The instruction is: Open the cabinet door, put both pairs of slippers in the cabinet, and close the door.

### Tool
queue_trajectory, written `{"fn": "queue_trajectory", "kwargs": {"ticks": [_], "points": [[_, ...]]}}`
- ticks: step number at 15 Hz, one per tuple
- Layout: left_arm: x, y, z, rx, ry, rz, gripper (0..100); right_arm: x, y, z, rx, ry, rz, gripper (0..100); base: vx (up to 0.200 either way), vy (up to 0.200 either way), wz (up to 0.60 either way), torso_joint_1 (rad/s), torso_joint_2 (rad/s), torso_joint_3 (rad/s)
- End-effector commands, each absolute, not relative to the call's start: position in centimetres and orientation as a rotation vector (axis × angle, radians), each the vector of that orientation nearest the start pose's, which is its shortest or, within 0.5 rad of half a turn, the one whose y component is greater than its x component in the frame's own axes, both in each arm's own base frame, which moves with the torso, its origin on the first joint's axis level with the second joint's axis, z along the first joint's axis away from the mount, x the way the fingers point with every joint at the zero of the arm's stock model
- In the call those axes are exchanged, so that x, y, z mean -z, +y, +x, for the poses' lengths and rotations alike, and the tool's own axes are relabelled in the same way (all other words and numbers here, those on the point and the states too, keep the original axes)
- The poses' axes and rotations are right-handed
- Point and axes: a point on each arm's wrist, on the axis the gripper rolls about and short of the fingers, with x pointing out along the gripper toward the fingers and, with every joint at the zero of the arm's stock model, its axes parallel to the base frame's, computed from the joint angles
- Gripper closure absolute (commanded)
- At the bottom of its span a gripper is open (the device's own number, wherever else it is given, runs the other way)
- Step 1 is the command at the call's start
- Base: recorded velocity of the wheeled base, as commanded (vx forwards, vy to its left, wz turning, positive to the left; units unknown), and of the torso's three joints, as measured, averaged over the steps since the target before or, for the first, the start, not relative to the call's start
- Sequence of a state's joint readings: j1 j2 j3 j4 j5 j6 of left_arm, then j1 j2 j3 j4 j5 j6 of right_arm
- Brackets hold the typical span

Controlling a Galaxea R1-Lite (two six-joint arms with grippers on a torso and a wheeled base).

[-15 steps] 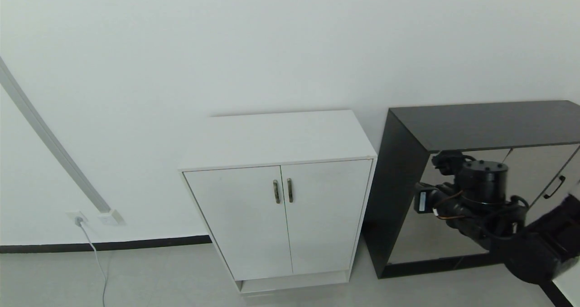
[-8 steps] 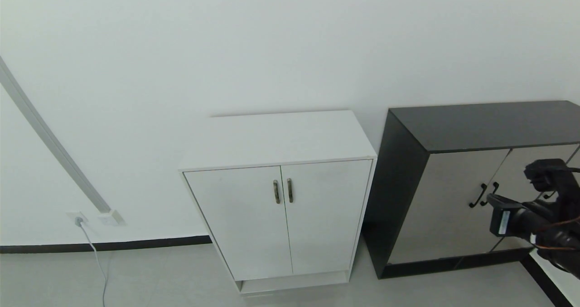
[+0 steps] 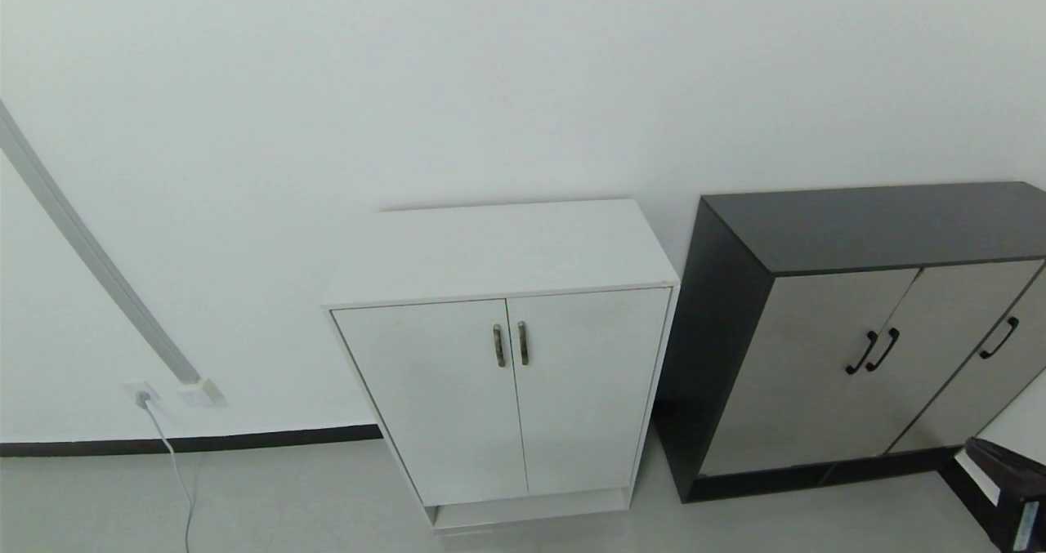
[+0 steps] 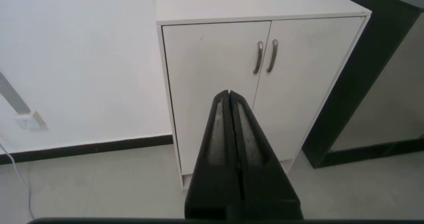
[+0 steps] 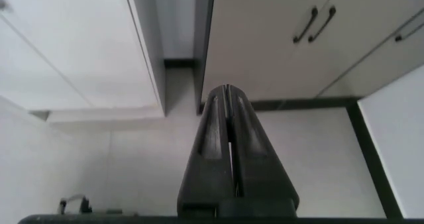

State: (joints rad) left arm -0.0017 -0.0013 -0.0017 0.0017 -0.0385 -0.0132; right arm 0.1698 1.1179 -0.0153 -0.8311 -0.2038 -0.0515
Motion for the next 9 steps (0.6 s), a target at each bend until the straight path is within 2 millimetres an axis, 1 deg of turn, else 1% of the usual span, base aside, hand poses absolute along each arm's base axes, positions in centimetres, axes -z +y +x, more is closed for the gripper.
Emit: {"fn": "queue_trajectory", "kwargs": {"ticks": [1, 2, 3, 4, 5, 6, 9], "points": [[-7.6, -0.1, -2.3, 0.040, 0.000, -0.014, 100, -12.3, 0.9, 7.6, 0.020, 0.219, -0.095, 100, 0.000, 0.000, 0.00, 0.000, 0.00, 0.000], [-7.6, -0.1, -2.3, 0.040, 0.000, -0.014, 100, -11.9, 0.8, 6.2, -0.002, 0.245, -0.105, 100, 0.000, 0.000, 0.00, 0.000, 0.00, 0.000], [-7.6, -0.1, -2.3, 0.040, 0.000, -0.014, 100, -11.9, 0.7, 6.0, -0.007, 0.248, -0.105, 100, 0.000, 0.000, 0.00, 0.000, 0.00, 0.000], [-7.6, -0.1, -2.3, 0.040, 0.000, -0.014, 100, -11.0, 0.6, 4.4, -0.076, 0.319, -0.109, 100, 0.000, 0.000, 0.00, 0.000, 0.00, 0.000], [-7.6, -0.1, -2.3, 0.040, 0.000, -0.014, 100, -10.6, 0.5, 3.9, -0.096, 0.345, -0.110, 100, 0.000, 0.000, 0.00, 0.000, 0.00, 0.000], [-7.6, -0.1, -2.3, 0.040, 0.000, -0.014, 100, -9.7, 0.4, 3.0, -0.142, 0.399, -0.110, 100, 0.000, 0.000, 0.00, 0.000, 0.00, 0.000], [-7.6, -0.1, -2.3, 0.040, 0.000, -0.014, 100, -9.1, 0.4, 2.4, -0.184, 0.419, -0.103, 100, 0.000, 0.000, 0.00, 0.000, 0.00, 0.000]]}}
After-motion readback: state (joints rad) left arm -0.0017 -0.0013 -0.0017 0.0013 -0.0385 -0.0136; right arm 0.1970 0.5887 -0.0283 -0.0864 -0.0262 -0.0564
